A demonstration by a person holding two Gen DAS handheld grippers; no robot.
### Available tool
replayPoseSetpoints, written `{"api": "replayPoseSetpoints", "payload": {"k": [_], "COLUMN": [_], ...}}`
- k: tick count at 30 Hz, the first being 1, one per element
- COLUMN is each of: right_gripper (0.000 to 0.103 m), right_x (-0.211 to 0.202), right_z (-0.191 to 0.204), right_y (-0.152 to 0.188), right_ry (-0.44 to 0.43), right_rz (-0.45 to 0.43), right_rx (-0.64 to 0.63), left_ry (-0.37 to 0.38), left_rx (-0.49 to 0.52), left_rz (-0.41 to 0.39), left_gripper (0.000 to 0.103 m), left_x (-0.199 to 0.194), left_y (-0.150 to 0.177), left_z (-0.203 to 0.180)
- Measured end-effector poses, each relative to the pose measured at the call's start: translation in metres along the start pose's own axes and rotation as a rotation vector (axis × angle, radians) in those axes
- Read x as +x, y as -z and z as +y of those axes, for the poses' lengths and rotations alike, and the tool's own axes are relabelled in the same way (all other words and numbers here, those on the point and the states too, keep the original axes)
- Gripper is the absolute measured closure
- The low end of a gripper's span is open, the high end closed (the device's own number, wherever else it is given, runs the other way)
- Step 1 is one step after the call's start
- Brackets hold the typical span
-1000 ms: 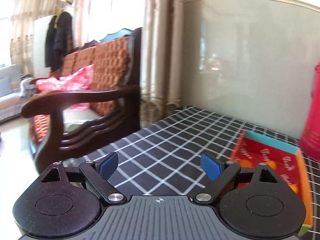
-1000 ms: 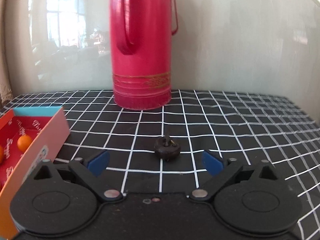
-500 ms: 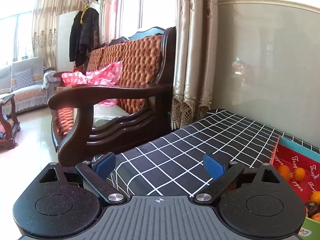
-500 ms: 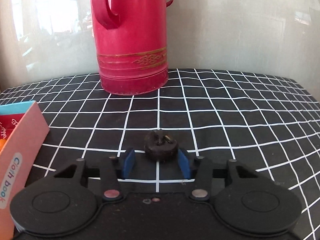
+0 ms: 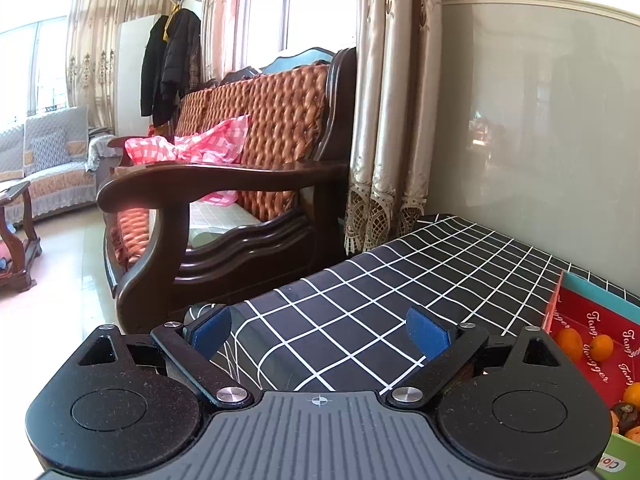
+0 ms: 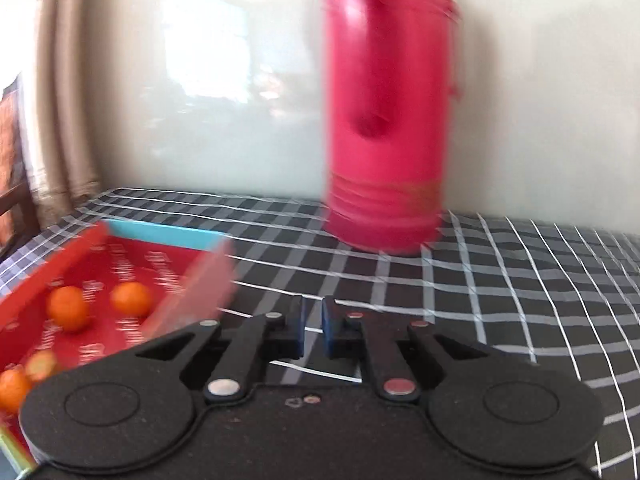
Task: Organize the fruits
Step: 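Grasp the last dark brown round fruit with the right gripper, then carry the dark brown fruit into the box and open the right gripper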
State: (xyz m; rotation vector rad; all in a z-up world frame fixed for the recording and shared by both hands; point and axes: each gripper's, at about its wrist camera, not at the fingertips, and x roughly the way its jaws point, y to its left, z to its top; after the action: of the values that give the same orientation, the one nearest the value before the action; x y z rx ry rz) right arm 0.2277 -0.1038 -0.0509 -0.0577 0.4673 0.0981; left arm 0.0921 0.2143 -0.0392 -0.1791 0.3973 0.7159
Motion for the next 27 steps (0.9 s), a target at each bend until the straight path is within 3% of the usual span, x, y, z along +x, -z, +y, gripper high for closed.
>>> {"api": "replayPoseSetpoints", "payload": {"k": [1, 2, 4, 5, 6, 8, 13, 15, 16, 22, 23, 27], "right_gripper": [0.099, 0.084, 0.077, 0.068, 0.044, 0.019, 0.026, 0.04, 0.042, 0.045, 0.056, 0.074], "right_x": [-0.002, -0.003, 0.0, 0.001, 0.006, 0.006, 0.019, 0.029, 0.033, 0.072, 0.079, 0.08], "right_z": [0.005, 0.007, 0.0, -0.006, -0.013, -0.024, -0.034, -0.034, -0.036, -0.047, -0.049, -0.048], "right_y": [0.0, 0.001, -0.001, -0.001, -0.003, 0.0, 0.006, 0.01, 0.01, 0.007, 0.007, 0.009], "right_ry": [-0.003, 0.0, -0.009, -0.015, -0.019, 0.003, 0.036, 0.056, 0.069, 0.11, 0.112, 0.126], "right_rz": [-0.008, -0.012, -0.003, 0.009, 0.022, 0.025, 0.067, 0.101, 0.11, 0.187, 0.208, 0.197], "right_rx": [-0.011, -0.015, 0.004, 0.026, 0.046, 0.084, 0.06, 0.046, 0.05, 0.071, 0.072, 0.07], "left_ry": [-0.003, -0.009, -0.014, -0.013, -0.012, -0.013, 0.024, 0.04, 0.045, 0.057, 0.058, 0.057], "left_rx": [0.004, 0.01, 0.017, 0.014, 0.009, 0.006, 0.013, 0.015, 0.016, 0.029, 0.029, 0.029], "left_rz": [0.0, 0.0, 0.002, 0.002, -0.001, -0.011, -0.001, 0.001, 0.001, 0.01, 0.014, 0.021], "left_gripper": [0.009, 0.009, 0.009, 0.009, 0.009, 0.009, 0.009, 0.009, 0.009, 0.009, 0.009, 0.009], "left_x": [0.0, 0.0, 0.0, -0.001, -0.002, -0.004, -0.003, -0.004, -0.005, -0.002, -0.001, 0.0], "left_y": [0.001, 0.001, 0.001, 0.001, 0.001, 0.0, -0.001, -0.001, -0.001, 0.0, 0.0, 0.0], "left_z": [0.0, 0.0, 0.001, 0.002, 0.004, 0.006, 0.001, -0.002, -0.004, -0.01, -0.01, -0.01]}}
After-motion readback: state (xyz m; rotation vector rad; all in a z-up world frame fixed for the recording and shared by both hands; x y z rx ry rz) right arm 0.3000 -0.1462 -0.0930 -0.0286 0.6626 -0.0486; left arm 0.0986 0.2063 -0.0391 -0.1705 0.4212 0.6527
